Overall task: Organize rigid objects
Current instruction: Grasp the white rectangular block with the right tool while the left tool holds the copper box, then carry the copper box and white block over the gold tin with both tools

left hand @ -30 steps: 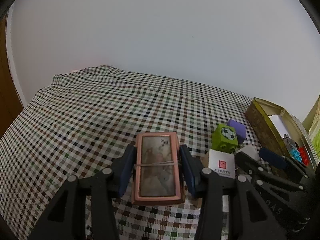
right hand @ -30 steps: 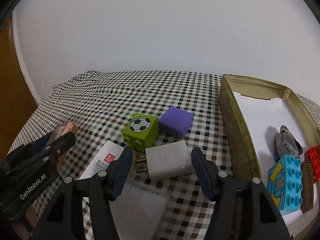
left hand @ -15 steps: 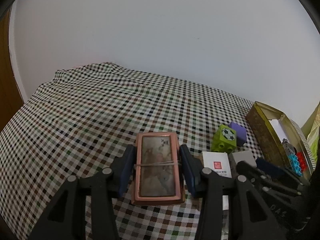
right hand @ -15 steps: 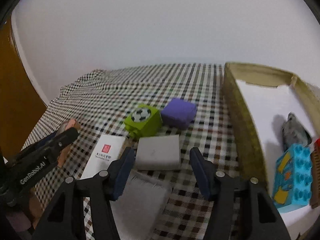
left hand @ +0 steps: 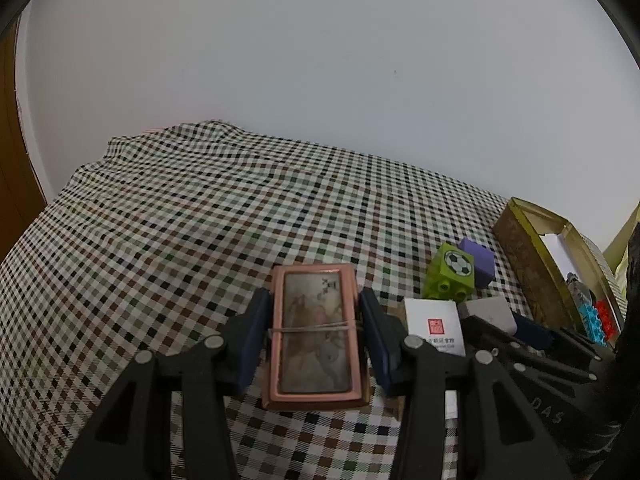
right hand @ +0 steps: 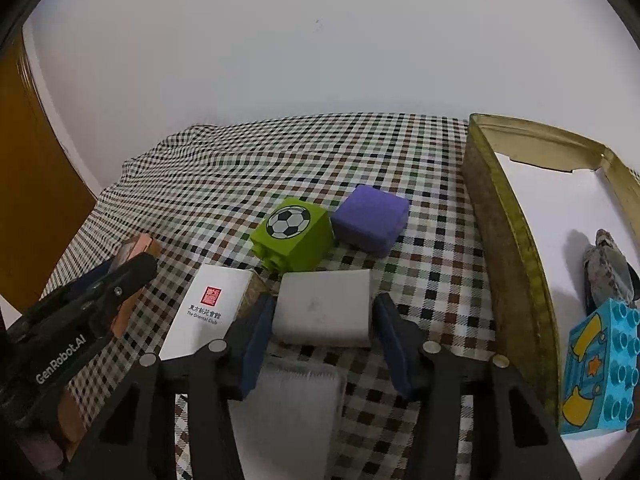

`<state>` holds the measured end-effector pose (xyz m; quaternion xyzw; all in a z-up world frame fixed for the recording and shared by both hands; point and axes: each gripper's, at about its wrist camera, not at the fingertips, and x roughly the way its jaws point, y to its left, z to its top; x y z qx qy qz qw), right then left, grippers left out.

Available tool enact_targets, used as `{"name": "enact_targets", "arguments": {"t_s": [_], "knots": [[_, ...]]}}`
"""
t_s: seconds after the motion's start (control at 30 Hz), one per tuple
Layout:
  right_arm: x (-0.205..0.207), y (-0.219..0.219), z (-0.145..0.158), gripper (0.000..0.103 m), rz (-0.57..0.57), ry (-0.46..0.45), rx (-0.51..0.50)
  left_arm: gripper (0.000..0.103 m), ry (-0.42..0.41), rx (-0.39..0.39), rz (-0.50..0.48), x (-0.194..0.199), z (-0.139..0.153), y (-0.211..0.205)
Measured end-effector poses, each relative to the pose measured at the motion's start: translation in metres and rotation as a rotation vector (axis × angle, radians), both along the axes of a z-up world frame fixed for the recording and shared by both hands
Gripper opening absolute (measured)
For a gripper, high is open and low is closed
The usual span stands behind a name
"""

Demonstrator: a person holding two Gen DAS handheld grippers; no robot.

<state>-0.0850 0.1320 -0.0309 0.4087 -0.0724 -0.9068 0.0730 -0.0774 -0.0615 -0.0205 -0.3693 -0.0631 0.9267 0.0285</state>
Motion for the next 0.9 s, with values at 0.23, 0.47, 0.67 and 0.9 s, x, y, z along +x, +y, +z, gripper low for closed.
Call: {"name": "enact_targets", "arguments": {"t_s": [0.23,0.47,0.67,0.9], "knots": [[0.013,0.009,0.018,0.051,0.022,0.108,-0.087,0.046,0.009,0.008,-0.013,-0.003,0.000,-0.004],[0.037,0.019,0.042,0.050,0.028,0.241,-0.112,0.046,0.071,0.006,-0.047,0.005,0.008,0.001],[0.063,0.043,0.060,0.050,-0.021,0.321,-0.084,0.046,0.138,0.015,-0.084,0.013,0.019,0.009],[0.077,0.078,0.068,0.050,-0.088,0.396,-0.062,0.046,0.156,0.049,-0.116,0.017,0.025,0.022]]}}
